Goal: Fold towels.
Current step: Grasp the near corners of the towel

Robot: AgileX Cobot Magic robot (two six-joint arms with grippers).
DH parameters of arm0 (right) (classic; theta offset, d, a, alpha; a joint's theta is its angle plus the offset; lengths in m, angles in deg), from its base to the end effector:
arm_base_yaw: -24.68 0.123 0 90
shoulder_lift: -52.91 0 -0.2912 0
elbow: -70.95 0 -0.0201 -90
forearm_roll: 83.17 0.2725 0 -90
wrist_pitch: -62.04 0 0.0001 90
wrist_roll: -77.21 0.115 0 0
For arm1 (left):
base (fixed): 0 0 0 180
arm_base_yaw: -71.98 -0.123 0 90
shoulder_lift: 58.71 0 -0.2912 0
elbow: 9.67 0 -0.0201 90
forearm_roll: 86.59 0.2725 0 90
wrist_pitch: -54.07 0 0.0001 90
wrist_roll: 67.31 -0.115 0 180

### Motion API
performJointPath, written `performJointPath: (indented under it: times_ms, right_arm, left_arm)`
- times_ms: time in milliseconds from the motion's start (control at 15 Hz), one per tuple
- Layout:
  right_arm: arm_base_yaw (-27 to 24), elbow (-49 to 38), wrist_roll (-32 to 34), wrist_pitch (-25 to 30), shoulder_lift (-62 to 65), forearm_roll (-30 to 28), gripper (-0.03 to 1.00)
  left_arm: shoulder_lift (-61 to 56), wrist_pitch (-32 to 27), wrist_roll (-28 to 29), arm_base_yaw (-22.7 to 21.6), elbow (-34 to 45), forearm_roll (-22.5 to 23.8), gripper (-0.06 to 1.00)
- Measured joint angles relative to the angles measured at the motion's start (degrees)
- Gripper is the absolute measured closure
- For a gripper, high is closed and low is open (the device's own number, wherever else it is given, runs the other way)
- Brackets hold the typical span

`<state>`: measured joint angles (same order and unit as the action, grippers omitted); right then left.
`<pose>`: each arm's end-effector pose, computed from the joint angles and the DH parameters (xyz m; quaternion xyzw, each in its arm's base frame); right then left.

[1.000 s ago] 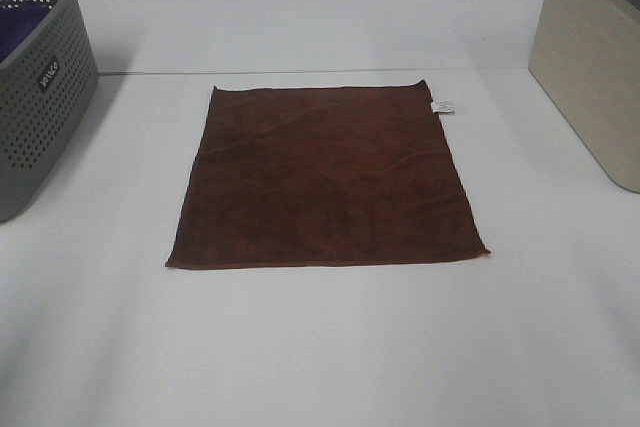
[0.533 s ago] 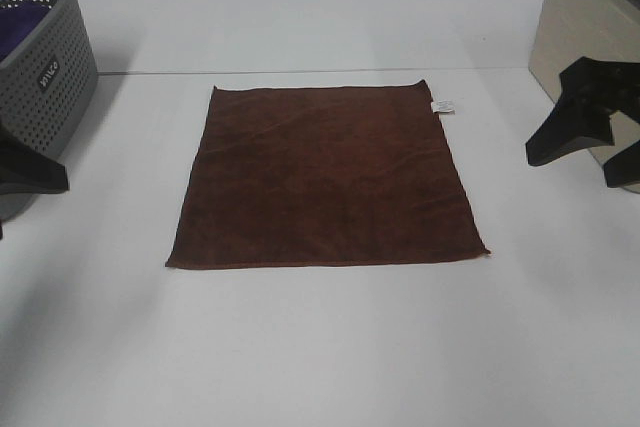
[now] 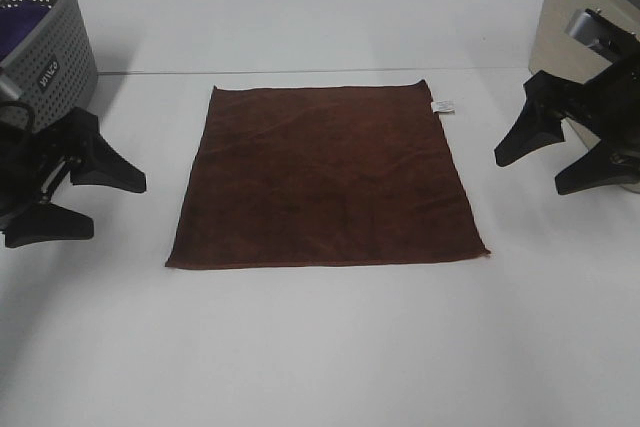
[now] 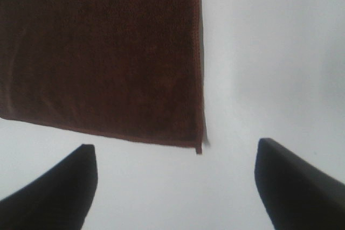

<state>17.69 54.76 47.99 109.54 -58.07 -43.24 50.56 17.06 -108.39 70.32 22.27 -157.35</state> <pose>0.3601 0.0107 0.1475 0.0336 0.9634 0.2356 0.1230 0.3239 -0.0561 0.1122 -0.1552 0.9216 -0.3266 0.1414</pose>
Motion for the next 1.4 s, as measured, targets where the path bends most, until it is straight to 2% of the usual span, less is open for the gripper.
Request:
performJointPath:
  times_ms: [67, 200, 400, 467, 800, 1067, 1267, 1400]
  right_arm:
    - [-1.6, 0.11, -3.9, 0.11, -1.95, 3.9, 0.21]
    - [-2.35, 0.23, -8.82, -0.17, -4.58, 6.59, 0.21]
    - [-2.35, 0.29, -12.49, -1.83, -8.88, 7.22, 0.21]
    - [-2.35, 0.34, -13.58, -2.35, -11.06, 8.02, 0.21]
    - [-2.06, 1.03, -16.27, -1.43, -15.36, 12.78, 0.21]
    - [2.86, 1.55, -16.67, -2.81, -15.81, 13.75, 0.21]
    - [3.55, 1.55, -16.5, -3.09, -15.87, 14.27, 0.21]
    - [3.78, 1.55, -16.5, -3.21, -15.87, 14.84, 0.22]
  left_arm:
    - [2.58, -0.52, -1.03, 0.0, -1.95, -0.29, 0.19]
    - [6.19, -0.57, -2.41, 0.06, -4.7, -1.03, 0.19]
    - [11.75, -1.72, -2.64, 0.86, -8.37, -2.01, 0.19]
    - [13.64, -1.83, -2.69, 2.69, -10.08, -2.06, 0.19]
    - [17.59, -1.2, -3.72, 8.48, -14.04, -2.41, 0.19]
    - [18.68, -0.63, -3.72, 8.82, -14.38, -4.35, 0.2]
    - [18.68, -0.69, -3.9, 8.82, -14.38, -4.35, 0.2]
    - [19.02, -0.69, -3.09, 8.82, -14.5, -4.47, 0.24]
